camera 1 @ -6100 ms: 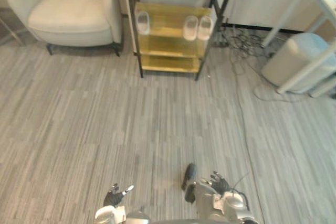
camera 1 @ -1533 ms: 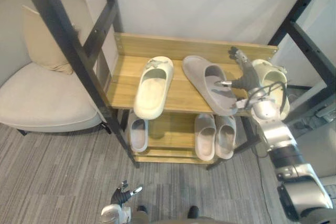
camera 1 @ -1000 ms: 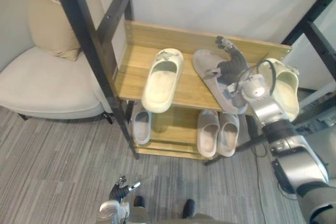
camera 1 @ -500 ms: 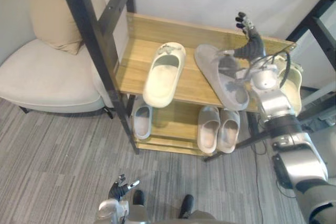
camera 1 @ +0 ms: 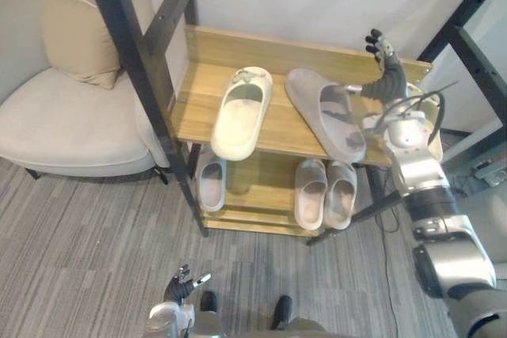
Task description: Organize the slippers on the shoe rack
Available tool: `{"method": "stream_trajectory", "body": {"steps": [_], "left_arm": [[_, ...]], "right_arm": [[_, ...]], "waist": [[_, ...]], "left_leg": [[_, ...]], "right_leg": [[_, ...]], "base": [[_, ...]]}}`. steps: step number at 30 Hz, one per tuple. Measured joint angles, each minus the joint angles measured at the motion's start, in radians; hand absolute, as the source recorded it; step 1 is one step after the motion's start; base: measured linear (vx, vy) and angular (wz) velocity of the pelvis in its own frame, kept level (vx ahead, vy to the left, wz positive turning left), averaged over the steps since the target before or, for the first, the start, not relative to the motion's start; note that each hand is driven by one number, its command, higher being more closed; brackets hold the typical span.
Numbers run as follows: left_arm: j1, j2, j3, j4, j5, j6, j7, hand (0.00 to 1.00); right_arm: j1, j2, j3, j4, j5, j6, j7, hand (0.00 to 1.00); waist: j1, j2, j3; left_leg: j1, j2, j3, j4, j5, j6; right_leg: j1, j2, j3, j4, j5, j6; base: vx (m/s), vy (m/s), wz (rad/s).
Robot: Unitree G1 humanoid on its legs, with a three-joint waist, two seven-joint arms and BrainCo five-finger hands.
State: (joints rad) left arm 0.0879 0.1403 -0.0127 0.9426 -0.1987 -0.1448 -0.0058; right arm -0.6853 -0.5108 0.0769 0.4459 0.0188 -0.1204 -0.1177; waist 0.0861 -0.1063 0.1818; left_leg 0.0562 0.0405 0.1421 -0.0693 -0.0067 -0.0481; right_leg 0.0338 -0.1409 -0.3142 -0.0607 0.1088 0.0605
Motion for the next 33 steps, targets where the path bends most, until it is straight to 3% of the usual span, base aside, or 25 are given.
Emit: {"method": "stream_trajectory", "body": {"steps": [9, 17, 33], "left_arm": [[0.002, -0.005, -0.026, 0.009, 0.000, 0.003, -0.001, 0.00], [0.002, -0.004, -0.030, 0.009, -0.002, 0.001, -0.001, 0.00], [0.002, 0.002, -0.033, 0.000, -0.041, -0.004, -0.019, 0.00]], "right_arm": [[0.060, 0.000, 0.003, 0.000, -0.021, 0.018, 0.019, 0.00], [0.054, 0.000, 0.010, 0.013, -0.021, 0.028, 0.030, 0.00], [-0.158, -0.002, 0.088, 0.266, -0.021, 0.052, 0.038, 0.00]], "waist": [[-0.007, 0.025, -0.014], [-0.007, 0.026, -0.014], [0.010, 0.019, -0.010]], "left_leg": [[-0.003, 0.000, -0.013, 0.000, 0.004, 0.004], [-0.005, 0.000, -0.019, -0.004, 0.007, 0.001], [-0.029, -0.003, -0.071, -0.034, 0.035, -0.010]], "right_leg": [[0.000, 0.000, -0.002, 0.001, 0.000, 0.000], [-0.002, 0.000, -0.004, 0.001, 0.000, 0.001], [-0.018, 0.003, -0.028, 0.001, -0.019, 0.005]], "base": [[0.00, 0.000, 0.03], [0.00, 0.000, 0.00], [-0.01, -0.007, 0.05]]}}
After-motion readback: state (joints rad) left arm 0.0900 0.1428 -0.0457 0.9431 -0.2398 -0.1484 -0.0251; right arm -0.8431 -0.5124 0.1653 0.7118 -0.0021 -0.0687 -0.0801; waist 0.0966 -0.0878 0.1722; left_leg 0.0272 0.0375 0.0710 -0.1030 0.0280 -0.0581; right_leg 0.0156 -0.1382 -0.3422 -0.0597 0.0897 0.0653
